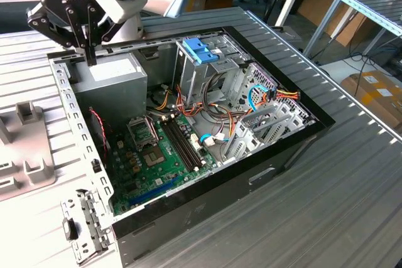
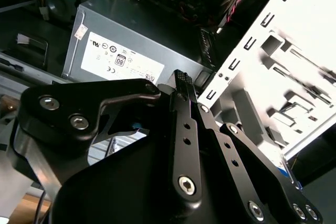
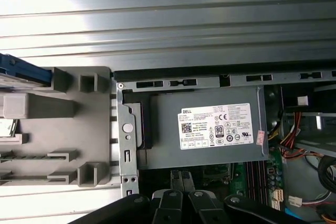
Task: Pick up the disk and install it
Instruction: 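Reach for the disk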
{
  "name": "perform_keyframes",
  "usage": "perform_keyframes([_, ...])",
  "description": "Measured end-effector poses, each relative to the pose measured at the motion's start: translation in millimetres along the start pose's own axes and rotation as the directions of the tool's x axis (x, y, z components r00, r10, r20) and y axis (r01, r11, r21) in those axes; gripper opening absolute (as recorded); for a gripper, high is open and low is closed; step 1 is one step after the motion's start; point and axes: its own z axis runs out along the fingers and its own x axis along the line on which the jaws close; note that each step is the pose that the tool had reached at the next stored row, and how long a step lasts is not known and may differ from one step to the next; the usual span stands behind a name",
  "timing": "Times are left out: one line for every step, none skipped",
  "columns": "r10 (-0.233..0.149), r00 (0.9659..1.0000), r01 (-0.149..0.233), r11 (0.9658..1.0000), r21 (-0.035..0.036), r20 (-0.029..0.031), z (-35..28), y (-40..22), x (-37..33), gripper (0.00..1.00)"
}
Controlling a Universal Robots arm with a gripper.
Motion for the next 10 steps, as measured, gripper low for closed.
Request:
perform_keyframes([0.0, 1.0, 0.0, 1.0, 0.0, 0.0, 0.0, 0.0, 0.6, 0.11])
perform_keyframes([0.0, 1.0, 0.0, 1.0, 0.0001, 0.0, 0.0, -0.1, 1.0, 0.11])
perform_keyframes([0.0, 1.0, 0.0, 1.0, 0.0001, 0.0, -0.1, -0.1, 1.5, 0.11])
perform_keyframes([0.0, 1.0, 0.0, 1.0, 0.0, 0.0, -0.1, -0.2, 2.4, 0.11])
perform_keyframes([0.0, 1.0, 0.0, 1.0, 0.0, 0.0, -0.1, -0.2, 3.3, 0.11])
perform_keyframes([0.0, 1.0, 0.0, 1.0, 0.0, 0.0, -0.1, -0.4, 4.6, 0.11])
perform_keyframes([0.0, 1.0, 0.0, 1.0, 0.0, 0.0, -0.2, -0.4, 5.4, 0.11])
perform_keyframes([0.0, 1.0, 0.0, 1.0, 0.0001, 0.0, -0.2, -0.4, 6.0, 0.11])
perform_keyframes([0.0, 1.0, 0.0, 1.0, 0.0, 0.0, -0.2, -0.5, 6.5, 0.11])
perform_keyframes([0.0, 1.0, 0.0, 1.0, 0.0, 0.0, -0.2, -0.5, 7.1, 0.11])
